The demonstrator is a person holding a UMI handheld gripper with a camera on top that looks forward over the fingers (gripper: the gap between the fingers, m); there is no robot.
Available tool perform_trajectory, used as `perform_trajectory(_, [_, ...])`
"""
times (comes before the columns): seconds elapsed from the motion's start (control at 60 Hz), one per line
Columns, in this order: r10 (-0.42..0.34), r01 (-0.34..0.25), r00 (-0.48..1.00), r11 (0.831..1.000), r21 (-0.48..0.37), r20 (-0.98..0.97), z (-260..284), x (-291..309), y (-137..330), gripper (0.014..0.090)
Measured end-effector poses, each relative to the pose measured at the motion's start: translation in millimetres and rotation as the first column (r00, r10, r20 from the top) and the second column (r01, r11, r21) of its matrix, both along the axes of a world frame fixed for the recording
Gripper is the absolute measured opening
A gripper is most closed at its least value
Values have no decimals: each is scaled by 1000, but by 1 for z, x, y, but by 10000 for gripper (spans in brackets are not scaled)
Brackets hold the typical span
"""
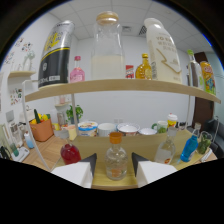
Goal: Make me a cup of Mount Fuji.
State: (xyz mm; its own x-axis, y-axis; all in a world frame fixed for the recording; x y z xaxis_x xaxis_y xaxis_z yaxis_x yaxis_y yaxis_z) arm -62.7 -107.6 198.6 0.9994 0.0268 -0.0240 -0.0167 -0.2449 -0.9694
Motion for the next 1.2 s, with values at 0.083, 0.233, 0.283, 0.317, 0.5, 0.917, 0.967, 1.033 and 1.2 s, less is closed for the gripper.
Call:
perform_trajectory(0.083, [2,-2,1000,1000,-10,16,-7,3,11,499])
perform_trajectory(0.233, [-5,5,1000,1000,-6,29,-9,4,11,368])
perform_trajectory(0.283, [-1,1,1000,1000,-15,31,-8,3,9,365])
perform_trajectory(0.317, [4,-4,1000,1000,-19,24,-9,4,9,361])
perform_trajectory(0.5, [15,-15,1000,1000,8,13,6,1,-15,357])
perform_trajectory(0.917, [-64,28,937,993,-111,-342,-61,-14,-102,357])
perform_trajectory(0.967, [-89,35,879,992,-122,-468,-62,-15,-104,355])
perform_trajectory(1.033, [-112,36,784,990,-135,-611,-61,-12,-101,356])
perform_trajectory(1.2, [-119,36,497,993,-116,-859,-56,-11,-96,355])
